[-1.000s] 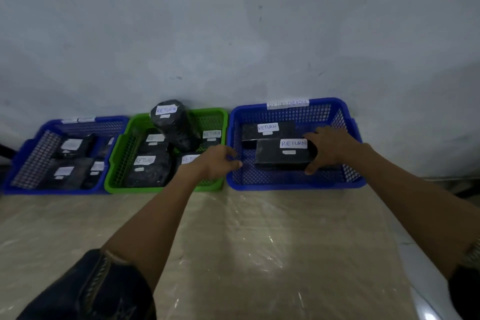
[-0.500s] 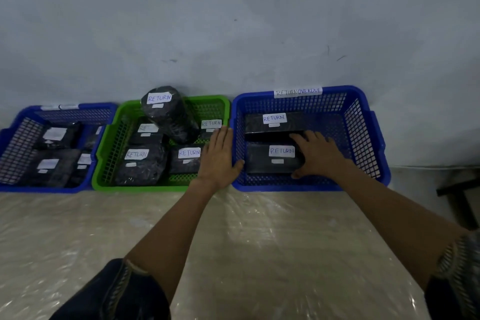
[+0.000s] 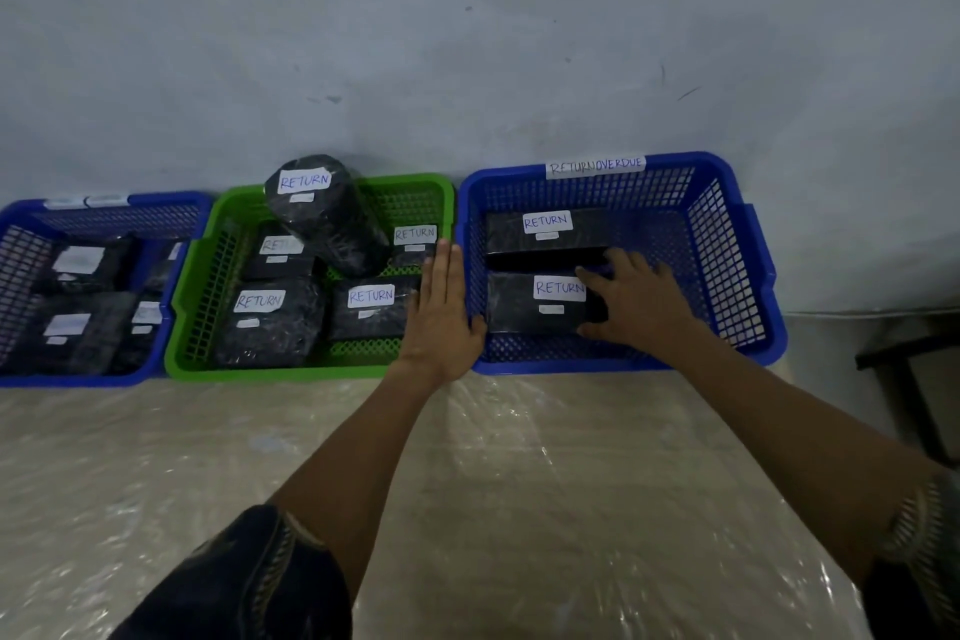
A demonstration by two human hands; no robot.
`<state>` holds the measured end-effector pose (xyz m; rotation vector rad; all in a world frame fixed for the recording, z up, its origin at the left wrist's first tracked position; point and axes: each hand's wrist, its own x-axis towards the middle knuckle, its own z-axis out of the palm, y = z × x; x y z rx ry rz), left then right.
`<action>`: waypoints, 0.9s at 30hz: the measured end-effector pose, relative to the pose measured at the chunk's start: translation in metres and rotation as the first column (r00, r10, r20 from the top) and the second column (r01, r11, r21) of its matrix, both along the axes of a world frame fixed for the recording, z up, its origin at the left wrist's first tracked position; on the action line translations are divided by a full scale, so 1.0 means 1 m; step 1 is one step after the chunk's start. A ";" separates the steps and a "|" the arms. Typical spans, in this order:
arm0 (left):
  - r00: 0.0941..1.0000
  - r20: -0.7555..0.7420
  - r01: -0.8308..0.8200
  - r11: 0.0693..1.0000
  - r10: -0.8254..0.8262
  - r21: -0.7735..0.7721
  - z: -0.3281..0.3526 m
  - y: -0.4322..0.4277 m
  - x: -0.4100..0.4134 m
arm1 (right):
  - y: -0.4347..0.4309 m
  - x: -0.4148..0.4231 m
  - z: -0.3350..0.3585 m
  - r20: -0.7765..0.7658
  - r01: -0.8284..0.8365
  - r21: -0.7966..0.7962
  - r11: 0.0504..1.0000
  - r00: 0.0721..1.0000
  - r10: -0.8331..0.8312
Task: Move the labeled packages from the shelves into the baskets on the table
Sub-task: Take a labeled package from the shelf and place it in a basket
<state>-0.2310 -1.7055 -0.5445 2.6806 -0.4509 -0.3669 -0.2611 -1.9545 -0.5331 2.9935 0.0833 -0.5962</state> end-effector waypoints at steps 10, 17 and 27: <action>1.000 0.001 0.025 0.998 -0.025 -0.055 -0.006 0.003 0.003 | 0.006 0.002 -0.004 -0.047 -0.053 0.047 0.997 0.997 0.056; 0.999 0.009 0.036 0.998 -0.035 -0.061 -0.006 0.003 0.003 | 0.008 0.003 -0.006 -0.054 -0.089 0.019 0.996 0.994 0.090; 0.998 0.037 0.048 0.995 -0.044 -0.092 -0.007 0.003 0.002 | 0.009 -0.002 -0.013 -0.027 -0.044 0.020 0.999 0.999 0.044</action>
